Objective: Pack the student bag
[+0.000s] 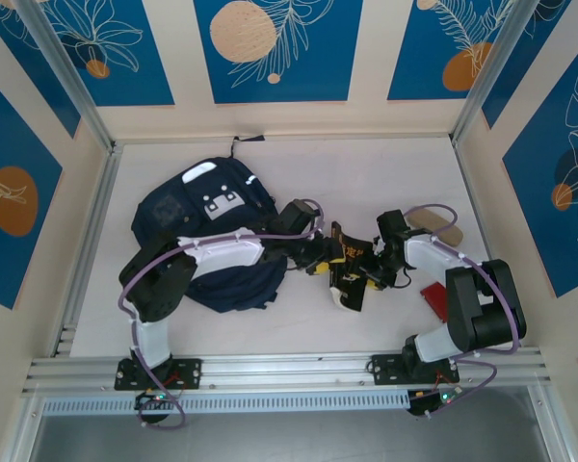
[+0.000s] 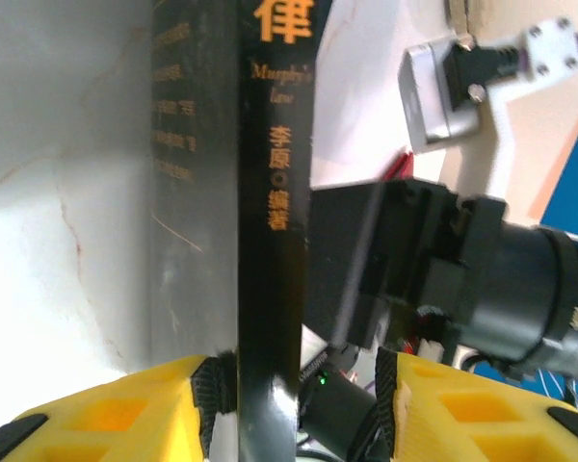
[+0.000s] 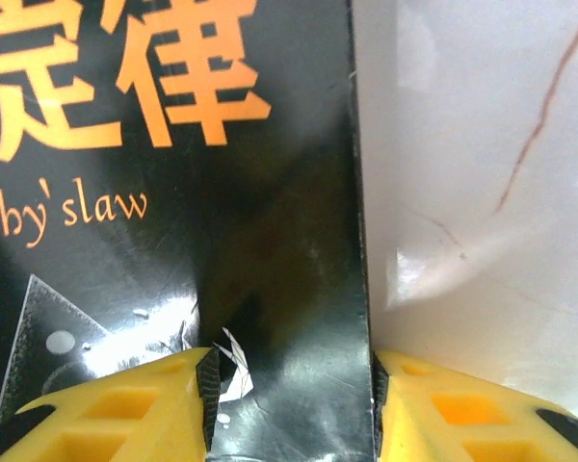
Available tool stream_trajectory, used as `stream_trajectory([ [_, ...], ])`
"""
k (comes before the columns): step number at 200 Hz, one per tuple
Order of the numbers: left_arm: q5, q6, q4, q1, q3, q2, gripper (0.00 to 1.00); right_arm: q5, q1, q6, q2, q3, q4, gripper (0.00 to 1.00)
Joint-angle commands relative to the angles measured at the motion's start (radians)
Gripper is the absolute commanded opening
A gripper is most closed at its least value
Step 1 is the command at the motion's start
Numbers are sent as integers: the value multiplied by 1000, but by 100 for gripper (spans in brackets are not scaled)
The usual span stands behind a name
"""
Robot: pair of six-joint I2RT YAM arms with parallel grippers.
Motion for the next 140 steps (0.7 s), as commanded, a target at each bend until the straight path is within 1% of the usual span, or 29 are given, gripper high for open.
stream_trajectory([
  [1,-33,8,-1,-12,22,45,50,-134,15,19,-18,-3,35,46],
  [31,-53,53,-47,-12,41,44,49,-121,12,17,-25,0,26,45],
  [62,-95,136,-158,-12,79,34,42,-116,13,19,-29,4,18,45],
  [74,-111,168,-197,-12,89,25,37,-108,13,21,-36,10,7,45],
  [89,-128,206,-236,-11,99,13,26,-92,12,27,-53,19,-12,47],
  [105,-149,244,-280,-11,110,-11,16,-72,11,48,-95,23,-29,51],
  [121,-179,279,-322,-8,120,-49,10,-80,-4,77,-156,23,-33,62],
  [140,-205,309,-359,6,132,-106,5,-132,-22,115,-237,16,-9,74],
])
